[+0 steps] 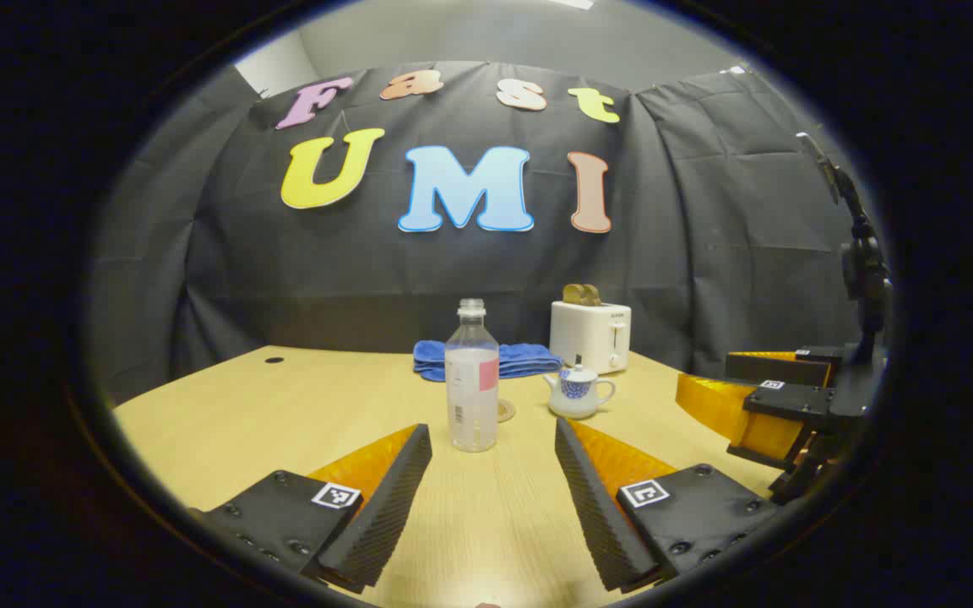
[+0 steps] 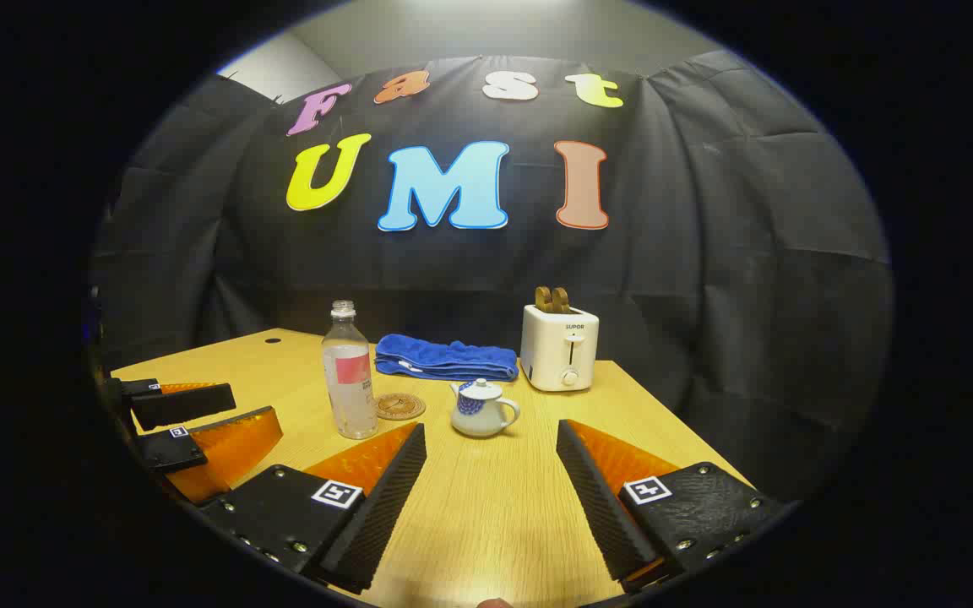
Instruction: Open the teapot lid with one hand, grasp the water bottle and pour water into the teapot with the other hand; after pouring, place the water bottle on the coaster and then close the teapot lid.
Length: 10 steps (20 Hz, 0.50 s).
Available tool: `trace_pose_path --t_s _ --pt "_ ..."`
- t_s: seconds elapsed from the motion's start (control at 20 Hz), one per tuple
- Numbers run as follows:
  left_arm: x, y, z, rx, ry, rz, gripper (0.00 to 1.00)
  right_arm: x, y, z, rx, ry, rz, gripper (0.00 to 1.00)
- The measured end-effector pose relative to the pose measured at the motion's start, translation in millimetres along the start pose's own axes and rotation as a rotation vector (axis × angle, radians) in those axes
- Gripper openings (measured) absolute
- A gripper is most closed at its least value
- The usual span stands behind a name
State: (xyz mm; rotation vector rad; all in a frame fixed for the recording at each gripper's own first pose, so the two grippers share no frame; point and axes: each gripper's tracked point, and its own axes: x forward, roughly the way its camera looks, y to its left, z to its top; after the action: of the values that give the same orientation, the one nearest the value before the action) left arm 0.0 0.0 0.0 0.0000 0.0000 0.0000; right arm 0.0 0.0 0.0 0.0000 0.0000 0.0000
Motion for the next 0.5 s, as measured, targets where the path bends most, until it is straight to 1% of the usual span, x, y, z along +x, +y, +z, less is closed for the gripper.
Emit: trace_pose_path --t_s 0.2,0.5 --pt "1.9 -7.4 -1.5 -0.01 0.004 -0.009 0.99 2.7 -4.0 -1.0 0.019 0.003 0.006 0.97" --pt "11.3 -9.2 -0.2 -0.008 0.004 -0.011 0.99 7.8 -3.8 11.0 0.004 -0.023 0.01 0.97"
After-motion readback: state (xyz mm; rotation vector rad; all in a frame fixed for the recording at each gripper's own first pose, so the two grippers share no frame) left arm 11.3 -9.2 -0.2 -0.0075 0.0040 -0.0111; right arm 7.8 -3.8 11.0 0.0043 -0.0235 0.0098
